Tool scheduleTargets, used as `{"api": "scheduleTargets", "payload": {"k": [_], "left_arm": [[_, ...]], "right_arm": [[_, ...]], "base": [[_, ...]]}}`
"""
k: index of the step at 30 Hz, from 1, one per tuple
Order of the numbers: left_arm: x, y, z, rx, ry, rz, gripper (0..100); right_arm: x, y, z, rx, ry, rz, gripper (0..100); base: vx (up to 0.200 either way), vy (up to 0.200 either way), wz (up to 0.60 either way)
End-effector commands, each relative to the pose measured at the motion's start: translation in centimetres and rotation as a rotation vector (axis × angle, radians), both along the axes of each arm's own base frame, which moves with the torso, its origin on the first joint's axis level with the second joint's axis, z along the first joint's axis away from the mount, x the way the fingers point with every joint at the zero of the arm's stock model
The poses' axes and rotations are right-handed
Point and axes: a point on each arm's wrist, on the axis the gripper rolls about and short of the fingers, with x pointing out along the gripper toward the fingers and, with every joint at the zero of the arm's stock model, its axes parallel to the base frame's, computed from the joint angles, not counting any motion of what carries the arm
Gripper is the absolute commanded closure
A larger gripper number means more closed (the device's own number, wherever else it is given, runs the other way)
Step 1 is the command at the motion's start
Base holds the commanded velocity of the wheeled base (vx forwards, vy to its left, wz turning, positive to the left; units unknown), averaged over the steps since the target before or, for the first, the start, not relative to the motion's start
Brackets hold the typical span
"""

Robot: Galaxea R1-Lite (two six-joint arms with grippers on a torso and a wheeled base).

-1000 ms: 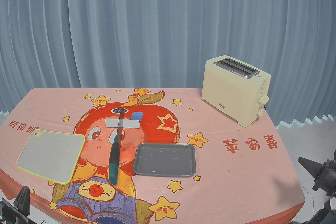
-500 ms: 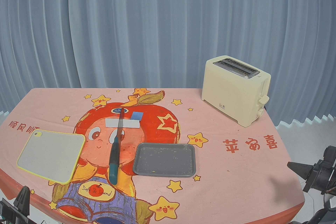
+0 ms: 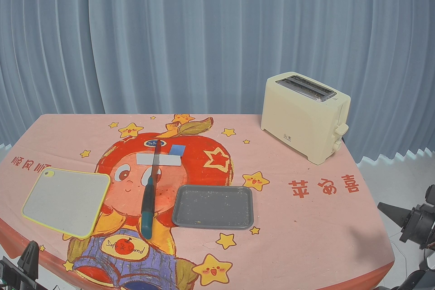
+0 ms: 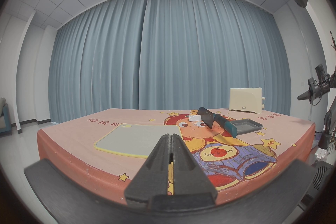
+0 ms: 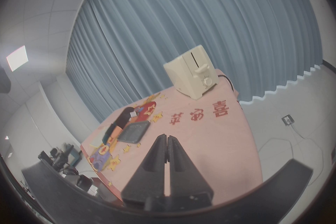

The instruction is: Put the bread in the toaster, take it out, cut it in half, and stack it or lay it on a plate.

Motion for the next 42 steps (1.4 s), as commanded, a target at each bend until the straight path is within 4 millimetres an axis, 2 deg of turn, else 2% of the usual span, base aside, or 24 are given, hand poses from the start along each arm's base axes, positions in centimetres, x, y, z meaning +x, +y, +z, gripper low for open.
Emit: {"api": "scheduleTargets", "payload": {"k": [1,11,19,26,34,42], "left_arm": [[0.1,0.0,-0.5,0.000,0.008,0.000,100],[0.1,0.0,-0.5,0.000,0.008,0.000,100],[0.1,0.0,-0.5,0.000,0.008,0.000,100],[0.1,0.0,-0.5,0.000,0.008,0.000,100],[0.1,0.0,-0.5,0.000,0.008,0.000,100],[0.1,0.0,-0.5,0.000,0.008,0.000,100]], "right_arm": [[-0.3,-0.1,1.4,0.036,-0.070,0.003,100],[-0.2,0.0,1.2,-0.043,-0.085,0.034,100],[0.7,0.3,0.8,-0.114,-0.072,0.058,100],[1.0,0.4,1.0,-0.124,-0.081,0.062,100],[1.7,0.6,2.8,-0.115,-0.134,0.059,100],[3.0,0.8,2.3,-0.214,-0.128,0.088,100]], "base": [[0.000,0.000,0.00],[0.000,0.000,0.00],[0.000,0.000,0.00],[0.000,0.000,0.00],[0.000,0.000,0.00],[0.000,0.000,0.00]]}}
